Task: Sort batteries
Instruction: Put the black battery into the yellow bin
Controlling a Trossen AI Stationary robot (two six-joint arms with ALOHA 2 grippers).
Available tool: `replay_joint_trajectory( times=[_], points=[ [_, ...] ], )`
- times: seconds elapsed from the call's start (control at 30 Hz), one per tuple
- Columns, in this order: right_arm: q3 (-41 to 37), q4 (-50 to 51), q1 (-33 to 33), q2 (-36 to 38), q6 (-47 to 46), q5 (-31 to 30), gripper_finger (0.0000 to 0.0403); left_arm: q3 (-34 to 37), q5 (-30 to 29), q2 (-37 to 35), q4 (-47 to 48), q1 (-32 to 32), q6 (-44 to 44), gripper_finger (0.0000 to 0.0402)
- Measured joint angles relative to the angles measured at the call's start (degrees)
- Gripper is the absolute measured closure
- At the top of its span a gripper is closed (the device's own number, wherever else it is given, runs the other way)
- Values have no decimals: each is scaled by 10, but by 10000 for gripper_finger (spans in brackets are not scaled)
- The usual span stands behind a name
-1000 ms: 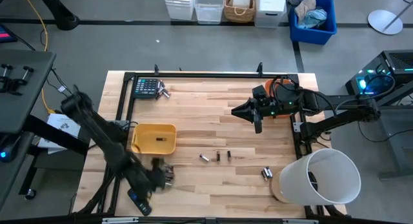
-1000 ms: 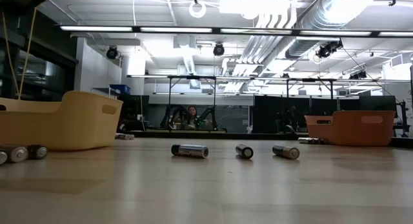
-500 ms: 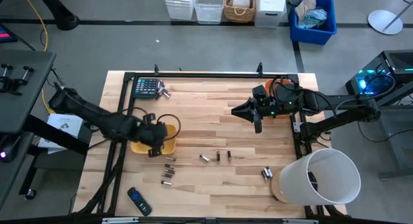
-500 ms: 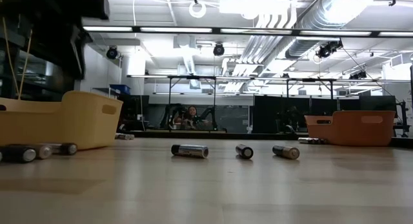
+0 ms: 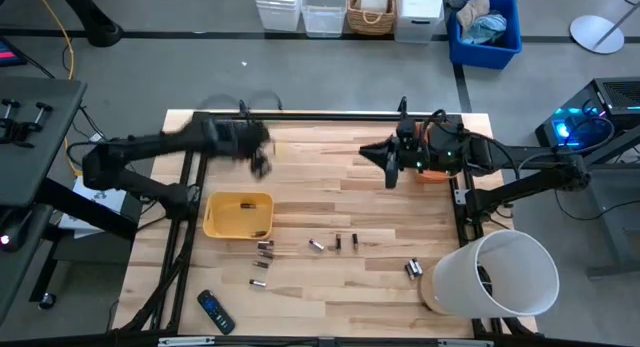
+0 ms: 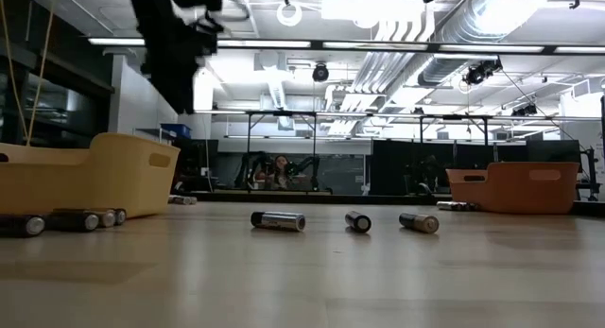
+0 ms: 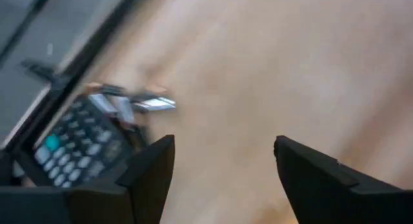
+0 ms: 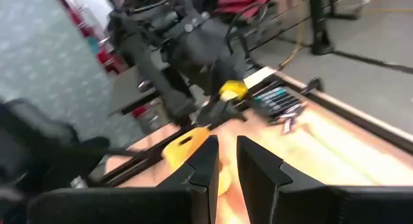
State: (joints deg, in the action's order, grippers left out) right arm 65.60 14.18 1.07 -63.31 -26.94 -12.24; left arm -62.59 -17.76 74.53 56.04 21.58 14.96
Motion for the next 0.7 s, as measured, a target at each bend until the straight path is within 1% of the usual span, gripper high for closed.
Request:
replay_joint_trajectory(
  times=[0.07,0.13,0.2,0.27,0.33,0.47,0.53,0.57,0.63,0.7],
  points=[
    [0,-2,24,0,4,-2,352,-9,42,25,-13,88,-1,155],
    [0,-2,48,0,7,-2,352,-17,82,64,-4,151,-11,161],
    [0,-2,73,0,20,11,352,-26,118,108,-5,187,-68,165],
    [0,-2,97,0,37,31,352,-40,127,149,-3,197,-148,170],
    [0,-2,118,0,48,51,352,-60,109,189,-8,194,-241,173],
    [0,-2,156,-2,37,82,352,-99,34,264,-28,186,-434,176],
    [0,-2,168,-2,30,96,352,-118,13,298,-22,186,-526,176],
    [0,-3,173,-2,30,98,352,-125,3,313,-18,188,-563,176],
    [0,-2,179,-2,30,99,352,-137,-9,335,-19,193,-609,177],
    [0,-3,184,-2,28,100,352,-143,6,344,-21,201,-644,177]
  ],
)
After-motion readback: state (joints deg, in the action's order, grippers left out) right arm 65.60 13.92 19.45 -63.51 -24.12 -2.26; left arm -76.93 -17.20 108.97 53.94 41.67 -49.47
